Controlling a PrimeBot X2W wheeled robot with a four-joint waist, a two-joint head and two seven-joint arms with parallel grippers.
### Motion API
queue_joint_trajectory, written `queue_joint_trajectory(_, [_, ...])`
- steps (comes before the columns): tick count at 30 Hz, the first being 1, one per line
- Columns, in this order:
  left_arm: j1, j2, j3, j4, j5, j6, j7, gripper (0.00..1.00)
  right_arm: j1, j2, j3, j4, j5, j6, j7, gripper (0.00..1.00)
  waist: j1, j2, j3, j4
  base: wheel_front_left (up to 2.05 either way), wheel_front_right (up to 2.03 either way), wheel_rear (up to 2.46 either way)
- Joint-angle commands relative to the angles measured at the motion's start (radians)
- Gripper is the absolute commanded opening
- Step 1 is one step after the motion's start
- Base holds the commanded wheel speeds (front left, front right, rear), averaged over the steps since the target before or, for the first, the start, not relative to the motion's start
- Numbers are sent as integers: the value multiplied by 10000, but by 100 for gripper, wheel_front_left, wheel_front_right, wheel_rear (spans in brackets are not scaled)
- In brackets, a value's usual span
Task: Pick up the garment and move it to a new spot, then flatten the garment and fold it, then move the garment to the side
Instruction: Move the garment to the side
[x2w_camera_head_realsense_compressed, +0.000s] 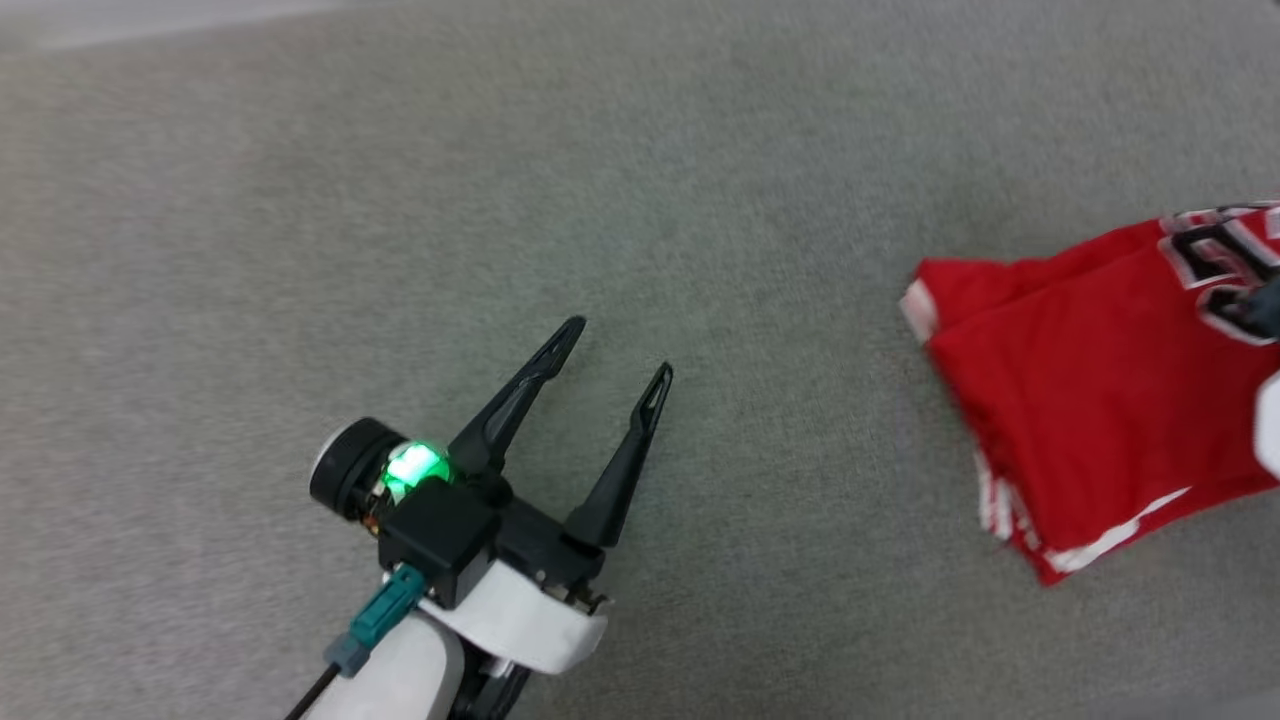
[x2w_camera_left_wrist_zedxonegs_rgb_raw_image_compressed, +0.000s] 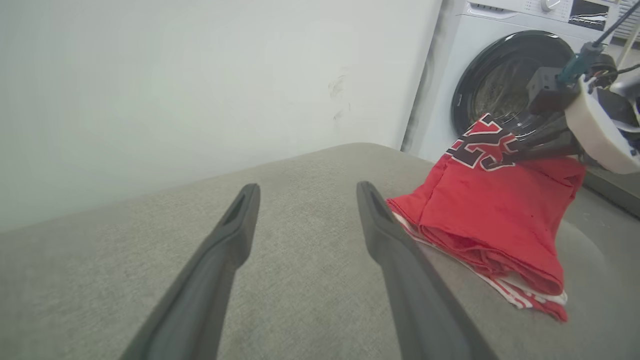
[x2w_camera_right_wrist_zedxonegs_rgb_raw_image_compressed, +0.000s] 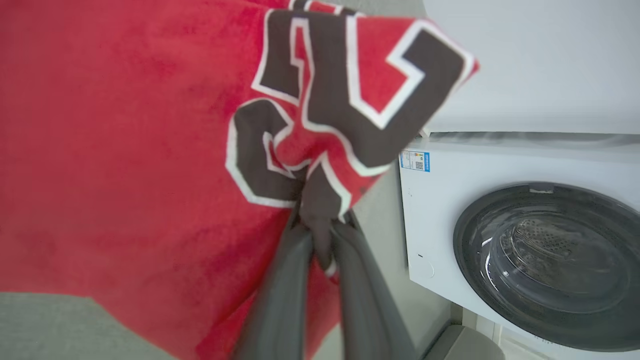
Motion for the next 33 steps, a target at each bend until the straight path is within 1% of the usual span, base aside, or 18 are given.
queue_joint_trajectory(1, [-386, 113, -128, -72, 95, -15, -21, 100, -210, -251, -229, 369, -87, -14, -231, 0, -2, 0, 1090, -750, 0, 0, 0])
queue_joint_trajectory(6, [-1096, 437, -491, -231, 180, -16, -21, 100, -329, -520, -952, 1628, -243, -16, -993, 0, -2, 0, 1970, -1035, 0, 0, 0])
queue_joint_trajectory(10, [-1547, 690, -733, -277, 208, -15, -21, 100, -576, -507, -1500, 2776, -306, -16, -1909, 0, -2, 0, 2499, -1159, 0, 0, 0])
queue_joint_trajectory(16, [-1964, 910, -940, -301, 248, -16, -21, 100, -1183, -159, -2292, 4583, -763, -16, -3249, 0, -2, 0, 3021, -1155, 0, 0, 0])
queue_joint_trajectory(21, [-2097, 1029, -1018, -249, 235, -15, -20, 100, -1680, 203, -2773, 5822, -1263, -16, -3854, 0, -2, 0, 3215, -1050, 0, 0, 0])
queue_joint_trajectory(25, [-2079, 981, -1005, -223, 215, -15, -18, 100, -1901, 472, -3035, 6540, -1398, -16, -4117, 0, -2, 0, 3131, -908, 0, 0, 0])
queue_joint_trajectory(26, [-2031, 935, -971, -215, 208, -15, -18, 100, -1986, 497, -3100, 6627, -1504, -16, -4198, 32, -2, 0, 3064, -874, 0, 0, 0])
queue_joint_trajectory(27, [-1953, 895, -944, -210, 190, -15, -20, 100, -2018, 557, -3149, 6707, -1553, -16, -4277, 100, -2, 0, 2975, -845, 0, 0, 0])
queue_joint_trajectory(30, [-1823, 792, -901, -190, 152, -15, -20, 100, -2032, 698, -3170, 6802, -1658, -14, -4379, 100, -2, 0, 2749, -797, 0, 0, 0])
queue_joint_trajectory(33, [-1608, 590, -717, -153, 42, -15, -21, 100, -2099, 782, -3172, 6724, -1727, -16, -4519, 100, -2, 0, 2237, -695, 0, 0, 0])
